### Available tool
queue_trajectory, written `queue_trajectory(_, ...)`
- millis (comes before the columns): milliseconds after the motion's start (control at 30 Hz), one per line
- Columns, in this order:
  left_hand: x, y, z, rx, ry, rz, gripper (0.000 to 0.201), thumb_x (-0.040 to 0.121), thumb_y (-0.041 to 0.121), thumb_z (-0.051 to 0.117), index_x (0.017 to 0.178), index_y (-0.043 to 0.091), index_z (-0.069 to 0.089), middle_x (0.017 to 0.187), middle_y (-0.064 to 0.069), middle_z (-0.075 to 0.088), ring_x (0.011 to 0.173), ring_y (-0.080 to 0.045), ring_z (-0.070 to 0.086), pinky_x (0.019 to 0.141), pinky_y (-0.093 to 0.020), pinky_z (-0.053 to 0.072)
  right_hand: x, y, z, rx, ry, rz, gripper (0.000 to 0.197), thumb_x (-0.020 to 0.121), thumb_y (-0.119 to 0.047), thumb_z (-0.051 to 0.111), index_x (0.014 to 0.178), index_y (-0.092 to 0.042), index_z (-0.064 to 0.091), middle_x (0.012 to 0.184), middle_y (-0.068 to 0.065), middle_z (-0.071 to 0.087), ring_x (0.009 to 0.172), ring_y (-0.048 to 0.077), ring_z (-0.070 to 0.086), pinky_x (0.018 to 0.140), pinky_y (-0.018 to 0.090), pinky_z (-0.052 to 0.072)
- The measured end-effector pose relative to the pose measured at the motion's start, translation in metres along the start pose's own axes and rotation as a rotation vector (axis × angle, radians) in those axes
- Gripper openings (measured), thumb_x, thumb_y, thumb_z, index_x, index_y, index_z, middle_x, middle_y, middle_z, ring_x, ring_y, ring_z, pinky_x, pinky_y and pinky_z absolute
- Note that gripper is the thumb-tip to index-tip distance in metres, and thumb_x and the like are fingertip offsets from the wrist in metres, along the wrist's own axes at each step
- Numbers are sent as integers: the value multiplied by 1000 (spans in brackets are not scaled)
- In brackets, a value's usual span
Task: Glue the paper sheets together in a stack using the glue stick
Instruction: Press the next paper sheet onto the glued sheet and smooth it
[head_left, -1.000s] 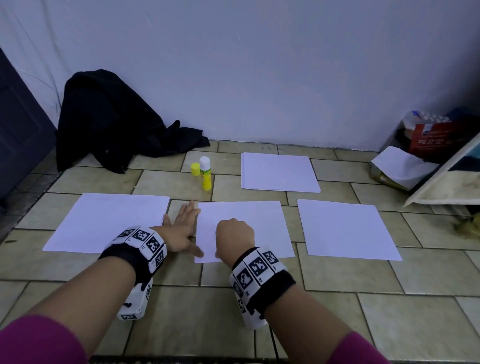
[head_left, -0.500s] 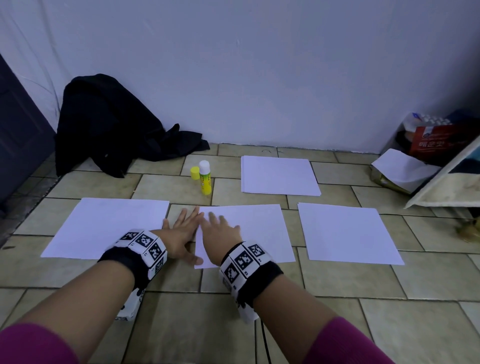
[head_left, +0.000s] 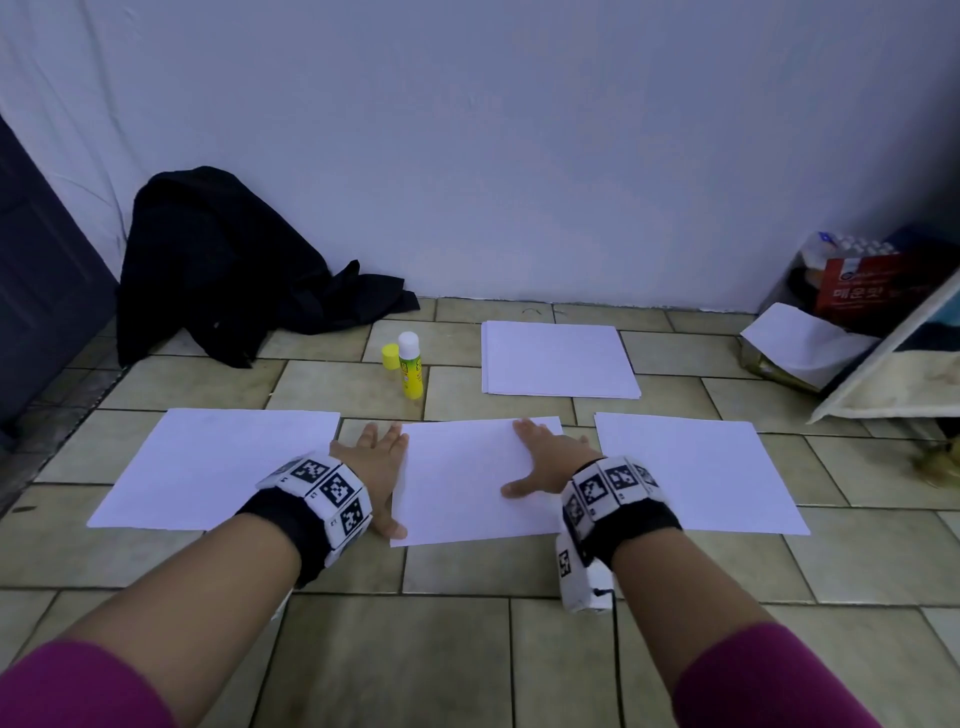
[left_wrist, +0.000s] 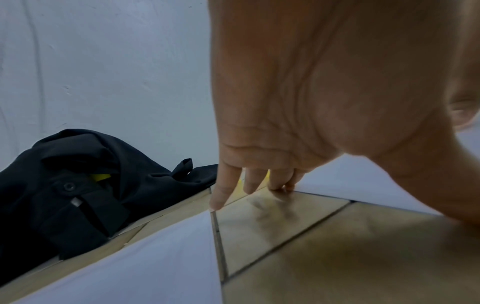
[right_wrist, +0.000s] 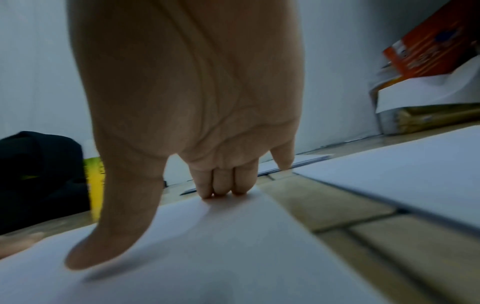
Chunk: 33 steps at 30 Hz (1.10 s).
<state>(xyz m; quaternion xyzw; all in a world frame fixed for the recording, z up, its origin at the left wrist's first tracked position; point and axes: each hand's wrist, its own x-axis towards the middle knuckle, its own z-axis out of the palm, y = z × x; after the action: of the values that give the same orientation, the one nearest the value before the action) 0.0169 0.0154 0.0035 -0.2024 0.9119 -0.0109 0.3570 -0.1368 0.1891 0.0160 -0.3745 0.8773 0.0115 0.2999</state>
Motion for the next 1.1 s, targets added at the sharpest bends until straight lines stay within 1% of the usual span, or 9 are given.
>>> queue_trajectory(300, -13, -4, 2, 94, 46, 35, 133, 67, 71, 66, 150, 10, -19, 158, -4, -24, 146, -22, -21, 117, -58, 5, -3, -2, -1, -148, 137, 245, 100, 74, -53, 74, 145, -5, 24, 146, 9, 32, 135, 25, 35, 111, 47, 30)
queue_trajectory(367, -18, -3, -2, 75, 104, 26, 124, 67, 78, 60, 153, 12, -2, 161, -4, -6, 148, -21, -7, 117, -56, 10, -10, -12, 1, -275, 207, 317, 85, 76, -54, 71, 137, -7, 35, 139, 12, 32, 131, 26, 32, 102, 41, 37)
queue_trajectory(433, -23, 1, -12, 54, 230, 49, 103, 72, 80, 52, 145, 12, 27, 153, -5, 25, 141, -21, 20, 112, -48, 24, -16, -23, 7, -297, 248, 268, 56, 90, -36, 59, 134, -9, 39, 139, 13, 31, 129, 27, 31, 98, 38, 38)
queue_trajectory(500, -26, 12, -17, 16, 337, 137, 82, 82, 70, 51, 139, 13, 38, 147, -4, 33, 134, -21, 31, 109, -43, 29, -20, -36, 17, -225, 216, 182, 41, 96, -19, 44, 135, -8, 38, 140, 13, 30, 130, 27, 32, 99, 38, 37)
queue_trajectory(600, -30, 33, -10, -40, 342, 283, 62, 92, 48, 52, 142, 15, 35, 149, -4, 32, 132, -23, 34, 109, -39, 28, -18, -54, 31, -106, 201, 111, 45, 95, -19, 43, 138, -10, 33, 145, 13, 26, 133, 27, 28, 99, 39, 37)
queue_trajectory(800, -42, 42, -12, -53, 363, 218, 29, 91, 35, 57, 111, 14, 62, 113, -7, 60, 101, -26, 59, 81, -31, 42, -14, -78, 45, -61, 108, 45, 83, 88, -51, 59, 148, -11, 17, 157, 15, 7, 142, 35, 13, 105, 47, 32)
queue_trajectory(900, -38, 36, -4, -110, 373, 128, 67, 77, 53, 71, 127, 14, 50, 128, -5, 52, 118, -23, 48, 94, -34, 41, -12, -87, 47, -115, 56, -159, 94, 86, -42, 66, 151, -7, 8, 159, 14, 3, 145, 38, 1, 115, 48, 20)
queue_trajectory(1000, -31, 26, 10, -225, 265, 46, 115, 72, 61, 71, 152, 7, 9, 160, -8, 9, 147, -24, 8, 116, -45, 24, -9, -92, 42, -90, -11, -309, 100, 86, -29, 68, 151, -3, -4, 160, 14, -3, 148, 27, -3, 120, 40, 6)
queue_trajectory(1100, -28, 21, 16, -231, 143, 36, 125, 76, 68, 62, 150, 7, -17, 159, -8, -18, 148, -23, -14, 117, -55, 9, -10, -96, 38, 25, -22, -355, 96, 87, -18, 65, 152, -7, -5, 161, 8, -4, 148, 19, -3, 120, 38, 6)
